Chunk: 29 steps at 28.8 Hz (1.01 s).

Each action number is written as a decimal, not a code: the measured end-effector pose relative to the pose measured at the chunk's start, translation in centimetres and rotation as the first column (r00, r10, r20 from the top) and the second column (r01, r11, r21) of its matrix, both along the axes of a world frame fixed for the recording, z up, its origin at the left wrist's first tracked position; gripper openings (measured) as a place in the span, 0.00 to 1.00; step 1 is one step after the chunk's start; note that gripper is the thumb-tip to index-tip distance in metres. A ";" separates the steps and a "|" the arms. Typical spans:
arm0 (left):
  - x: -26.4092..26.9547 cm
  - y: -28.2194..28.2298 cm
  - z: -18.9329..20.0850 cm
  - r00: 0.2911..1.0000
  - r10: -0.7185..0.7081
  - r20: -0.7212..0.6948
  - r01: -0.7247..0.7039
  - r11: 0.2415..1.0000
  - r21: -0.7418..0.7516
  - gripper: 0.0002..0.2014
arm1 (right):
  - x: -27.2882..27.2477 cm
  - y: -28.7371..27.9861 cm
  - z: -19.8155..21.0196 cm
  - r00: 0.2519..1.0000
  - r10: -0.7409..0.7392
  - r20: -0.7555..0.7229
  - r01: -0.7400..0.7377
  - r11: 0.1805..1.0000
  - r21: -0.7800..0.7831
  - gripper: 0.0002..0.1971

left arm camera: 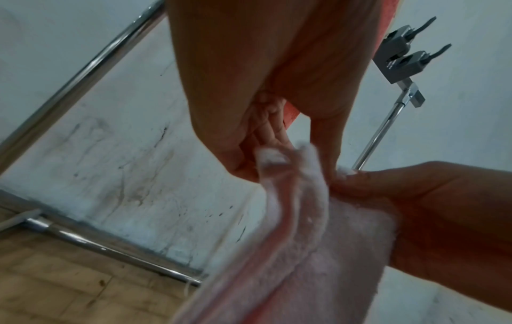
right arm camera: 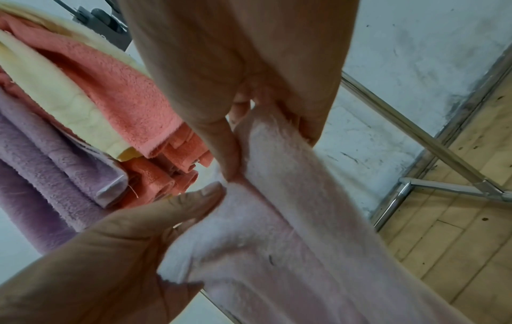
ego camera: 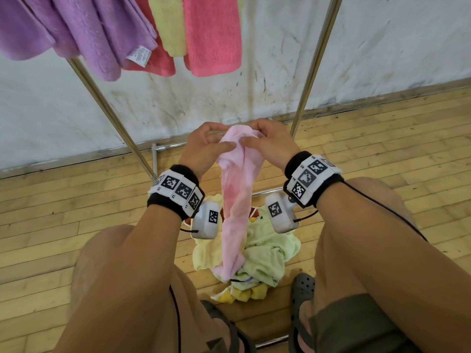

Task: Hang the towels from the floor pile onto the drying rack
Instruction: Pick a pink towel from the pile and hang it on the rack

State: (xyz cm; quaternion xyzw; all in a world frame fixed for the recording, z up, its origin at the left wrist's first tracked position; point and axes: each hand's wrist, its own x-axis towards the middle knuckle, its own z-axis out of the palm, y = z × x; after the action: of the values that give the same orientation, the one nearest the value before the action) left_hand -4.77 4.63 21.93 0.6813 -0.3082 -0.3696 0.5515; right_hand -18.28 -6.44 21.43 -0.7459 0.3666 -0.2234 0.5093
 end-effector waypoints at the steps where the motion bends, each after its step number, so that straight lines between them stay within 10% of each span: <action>1: -0.1 0.0 0.0 1.000 -0.010 0.016 0.010 1.000 0.009 0.20 | 0.0 -0.1 0.0 1.000 -0.005 0.012 0.005 1.000 -0.001 0.09; 29: -0.7 -0.2 0.2 0.984 -0.054 0.170 0.032 0.991 0.127 0.09 | -0.3 -0.8 -0.5 0.994 -0.027 -0.104 0.013 0.991 -0.133 0.06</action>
State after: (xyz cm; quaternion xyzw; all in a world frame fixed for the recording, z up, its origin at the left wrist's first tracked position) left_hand -5.51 4.41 22.09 0.7369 -0.3462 -0.3393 0.4711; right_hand -18.56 -7.26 20.92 -0.7849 0.3850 -0.2127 0.4364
